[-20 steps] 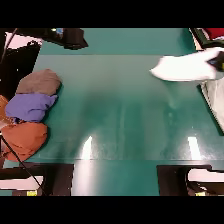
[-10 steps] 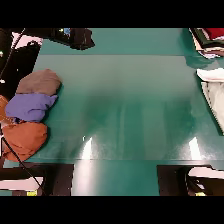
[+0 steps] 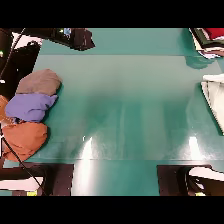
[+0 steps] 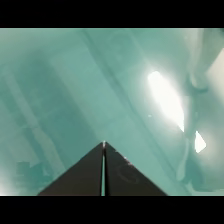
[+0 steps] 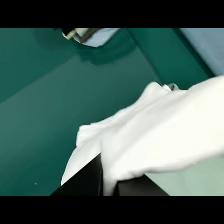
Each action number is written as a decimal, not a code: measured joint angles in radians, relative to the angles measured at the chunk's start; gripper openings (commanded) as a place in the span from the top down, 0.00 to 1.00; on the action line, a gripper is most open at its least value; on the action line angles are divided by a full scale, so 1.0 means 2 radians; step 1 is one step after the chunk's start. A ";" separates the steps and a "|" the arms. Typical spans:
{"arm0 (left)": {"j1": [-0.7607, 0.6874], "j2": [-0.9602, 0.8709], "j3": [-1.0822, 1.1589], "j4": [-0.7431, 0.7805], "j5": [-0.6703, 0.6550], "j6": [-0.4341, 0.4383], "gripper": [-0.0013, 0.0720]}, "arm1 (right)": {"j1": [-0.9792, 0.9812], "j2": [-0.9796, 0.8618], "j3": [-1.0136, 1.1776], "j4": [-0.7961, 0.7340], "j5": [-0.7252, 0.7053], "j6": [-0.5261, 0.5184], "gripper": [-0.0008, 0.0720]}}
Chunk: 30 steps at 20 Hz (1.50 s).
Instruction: Fold the shirts.
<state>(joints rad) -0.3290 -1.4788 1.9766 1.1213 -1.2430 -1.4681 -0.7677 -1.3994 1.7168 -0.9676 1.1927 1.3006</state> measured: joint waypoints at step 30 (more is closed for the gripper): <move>0.000 0.000 0.000 0.000 -0.016 0.018 0.95 | 0.172 0.142 -0.191 0.017 0.051 0.014 0.97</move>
<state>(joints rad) -0.3290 -1.4788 1.9766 1.1206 -1.2743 -1.4322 -0.4236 -1.1164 1.3342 -0.9329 1.2957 1.3277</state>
